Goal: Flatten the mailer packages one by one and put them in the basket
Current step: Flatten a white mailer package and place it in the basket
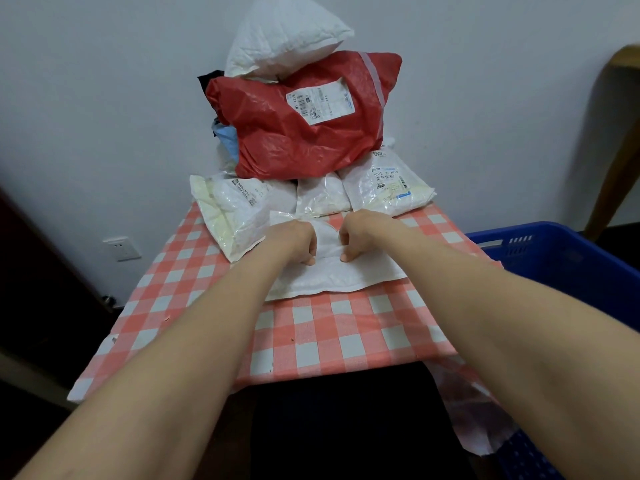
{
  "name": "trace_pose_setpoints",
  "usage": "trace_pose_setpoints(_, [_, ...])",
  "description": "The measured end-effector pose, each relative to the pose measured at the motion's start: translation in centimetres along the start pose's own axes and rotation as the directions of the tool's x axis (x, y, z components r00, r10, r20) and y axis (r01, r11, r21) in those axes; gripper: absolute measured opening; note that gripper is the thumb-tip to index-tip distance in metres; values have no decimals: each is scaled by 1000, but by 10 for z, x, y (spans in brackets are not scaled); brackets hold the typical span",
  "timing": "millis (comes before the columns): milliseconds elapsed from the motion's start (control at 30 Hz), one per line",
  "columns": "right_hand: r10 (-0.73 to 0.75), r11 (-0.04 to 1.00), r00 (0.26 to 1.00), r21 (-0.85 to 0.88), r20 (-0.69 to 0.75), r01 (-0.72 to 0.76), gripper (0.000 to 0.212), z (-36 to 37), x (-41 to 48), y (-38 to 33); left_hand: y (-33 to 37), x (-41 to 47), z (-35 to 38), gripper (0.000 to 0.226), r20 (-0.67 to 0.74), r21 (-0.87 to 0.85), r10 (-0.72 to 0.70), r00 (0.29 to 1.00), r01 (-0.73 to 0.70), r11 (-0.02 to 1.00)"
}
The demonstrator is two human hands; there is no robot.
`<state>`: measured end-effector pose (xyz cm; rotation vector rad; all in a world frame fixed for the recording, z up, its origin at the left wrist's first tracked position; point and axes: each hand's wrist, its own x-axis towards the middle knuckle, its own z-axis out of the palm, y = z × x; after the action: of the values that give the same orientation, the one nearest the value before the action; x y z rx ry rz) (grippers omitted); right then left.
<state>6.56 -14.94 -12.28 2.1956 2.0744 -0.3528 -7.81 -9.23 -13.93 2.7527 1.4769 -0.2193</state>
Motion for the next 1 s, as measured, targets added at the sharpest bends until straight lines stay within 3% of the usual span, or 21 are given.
trace_pose_setpoints(133, [13, 996, 997, 86, -77, -6, 41, -7, 3, 7, -7, 6, -10, 17, 7, -39, -3, 1000, 3, 999])
trace_pose_setpoints(233, [53, 995, 979, 92, -198, -35, 47, -13, 9, 10, -16, 10, -21, 43, -119, -60, -51, 992, 44, 997])
trace_pose_setpoints(333, [44, 999, 990, 23, -138, -41, 53, -8, 20, 6, -18, 16, -17, 65, -53, -36, -67, 996, 65, 997])
trace_pose_setpoints(433, [64, 998, 995, -13, -82, -65, 50, 5, 32, 7, -17, 24, -2, 58, 26, 10, -61, 998, 61, 998])
trace_pose_setpoints(567, [88, 996, 990, 8, -108, -88, 40, 11, 38, 12, -19, 30, 4, 43, 32, -33, -73, 997, 74, 997])
trace_pose_setpoints(833, [154, 988, 972, 58, -179, -146, 42, 18, 41, 12, -15, 38, 5, 22, -33, -42, -105, 994, 103, 994])
trace_pose_setpoints(1000, [145, 989, 968, 15, -204, -145, 35, 19, 38, 6, -10, 32, 10, 20, -140, 17, -90, 986, 93, 995])
